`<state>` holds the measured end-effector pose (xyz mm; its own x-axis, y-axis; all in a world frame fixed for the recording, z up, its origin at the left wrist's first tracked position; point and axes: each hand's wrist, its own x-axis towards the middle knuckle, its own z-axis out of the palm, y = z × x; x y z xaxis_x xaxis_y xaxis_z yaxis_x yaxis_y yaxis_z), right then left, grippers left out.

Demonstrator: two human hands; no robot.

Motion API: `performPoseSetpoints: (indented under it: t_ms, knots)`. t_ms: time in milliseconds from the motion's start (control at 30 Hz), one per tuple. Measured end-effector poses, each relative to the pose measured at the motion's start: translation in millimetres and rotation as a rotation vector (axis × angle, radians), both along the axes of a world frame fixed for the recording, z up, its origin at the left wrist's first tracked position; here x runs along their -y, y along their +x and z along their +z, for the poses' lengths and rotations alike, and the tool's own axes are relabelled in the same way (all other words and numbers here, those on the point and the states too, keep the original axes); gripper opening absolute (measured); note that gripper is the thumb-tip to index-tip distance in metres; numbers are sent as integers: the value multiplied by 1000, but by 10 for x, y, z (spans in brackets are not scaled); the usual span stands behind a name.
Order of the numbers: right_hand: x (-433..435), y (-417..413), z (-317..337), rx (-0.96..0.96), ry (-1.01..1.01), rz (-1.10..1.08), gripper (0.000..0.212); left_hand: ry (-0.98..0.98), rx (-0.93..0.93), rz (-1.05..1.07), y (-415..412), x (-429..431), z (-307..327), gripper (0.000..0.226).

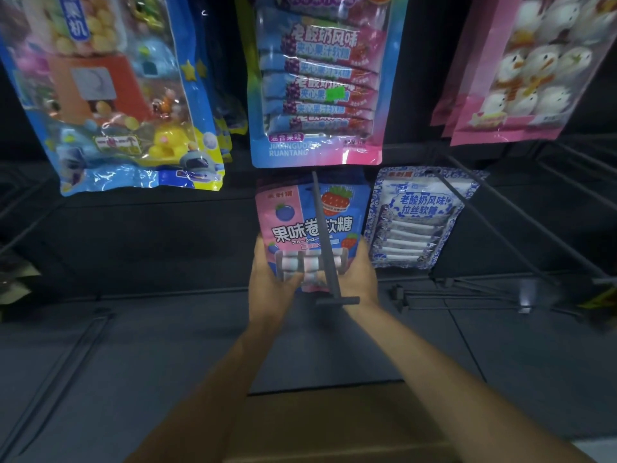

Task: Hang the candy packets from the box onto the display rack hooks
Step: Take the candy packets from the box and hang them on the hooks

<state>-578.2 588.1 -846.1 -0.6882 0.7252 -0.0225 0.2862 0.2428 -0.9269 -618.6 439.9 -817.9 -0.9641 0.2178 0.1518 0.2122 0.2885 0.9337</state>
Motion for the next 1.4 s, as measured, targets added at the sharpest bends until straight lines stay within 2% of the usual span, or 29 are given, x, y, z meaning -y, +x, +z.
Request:
performPoseSetpoints:
  t_ms: [100, 200, 267, 367, 533, 667, 833, 933, 1067, 1200, 1400]
  knots:
    - [9, 6, 1, 11, -12, 18, 102, -35, 48, 10, -46, 4, -110, 84]
    - [15, -15, 65, 33, 2, -5, 106, -67, 99, 48, -120, -51, -175, 71]
    - [13, -28, 110, 61, 27, -24, 104, -88, 111, 73, -144, -94, -179, 69]
    - [15, -26, 168, 87, 48, -26, 102, -82, 114, 115, -114, -132, -126, 54]
    - [75, 47, 190, 138, 53, -31, 94, -121, 135, 110, -47, -64, -91, 81]
    - [139, 126, 274, 197, 59, -24, 87, -25, 168, 88, -29, 8, -133, 85]
    - [236, 304, 518, 211, -17, -23, 80, -205, 143, 56, 118, 116, 44, 95]
    - [285, 451, 591, 298, 50, 10, 93, -504, 166, 18, 320, 222, 246, 104]
    - [382, 812, 786, 442, 249, 143, 78, -776, 54, -41, 656, 475, 437, 82]
    - [467, 1223, 987, 560, 515, 307, 99, -986, -115, -117, 1004, 738, 667, 74]
    - [660, 1960, 1370, 588, 694, 509, 119, -1059, -341, -207, 1622, 1154, 898, 87]
